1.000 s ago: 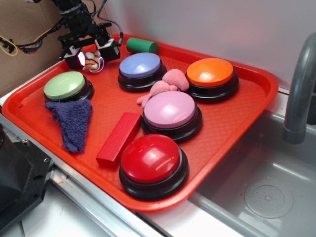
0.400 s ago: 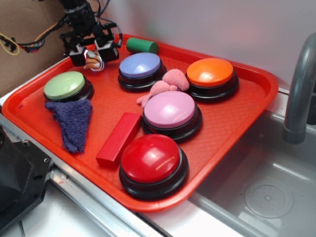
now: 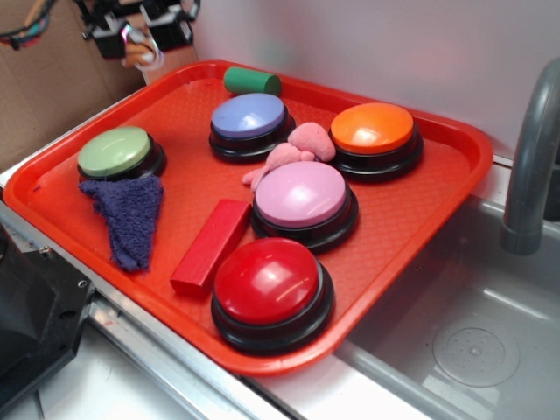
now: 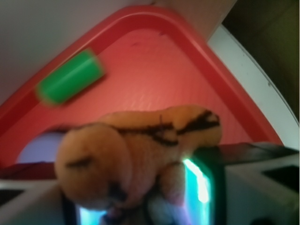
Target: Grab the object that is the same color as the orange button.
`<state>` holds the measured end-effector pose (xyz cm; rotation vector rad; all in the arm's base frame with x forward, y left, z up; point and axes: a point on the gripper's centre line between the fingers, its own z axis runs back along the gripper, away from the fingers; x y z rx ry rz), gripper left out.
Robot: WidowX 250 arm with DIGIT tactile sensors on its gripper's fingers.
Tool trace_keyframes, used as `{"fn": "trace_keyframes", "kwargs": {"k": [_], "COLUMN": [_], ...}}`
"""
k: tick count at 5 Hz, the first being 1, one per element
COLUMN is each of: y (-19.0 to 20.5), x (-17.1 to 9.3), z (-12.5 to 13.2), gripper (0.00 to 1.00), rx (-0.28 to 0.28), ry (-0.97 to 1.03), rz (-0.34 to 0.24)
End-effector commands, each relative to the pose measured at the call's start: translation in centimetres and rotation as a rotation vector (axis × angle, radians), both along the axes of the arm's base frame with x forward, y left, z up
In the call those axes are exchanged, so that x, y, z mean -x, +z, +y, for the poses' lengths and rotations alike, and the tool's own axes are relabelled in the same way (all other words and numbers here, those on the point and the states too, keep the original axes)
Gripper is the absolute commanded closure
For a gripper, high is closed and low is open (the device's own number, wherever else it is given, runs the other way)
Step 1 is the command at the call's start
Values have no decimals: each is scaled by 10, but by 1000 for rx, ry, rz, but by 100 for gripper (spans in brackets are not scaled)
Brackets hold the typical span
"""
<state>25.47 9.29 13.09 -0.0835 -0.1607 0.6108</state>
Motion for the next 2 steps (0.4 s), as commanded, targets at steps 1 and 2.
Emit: {"fn": "trace_keyframes", "kwargs": {"k": [1, 2], "y": [33, 24], "x": [38, 37], "z": [-42, -47], "gripper": [100, 100], "rx": [40, 62], "ry": [-170, -188], "rz": [-89, -33]}}
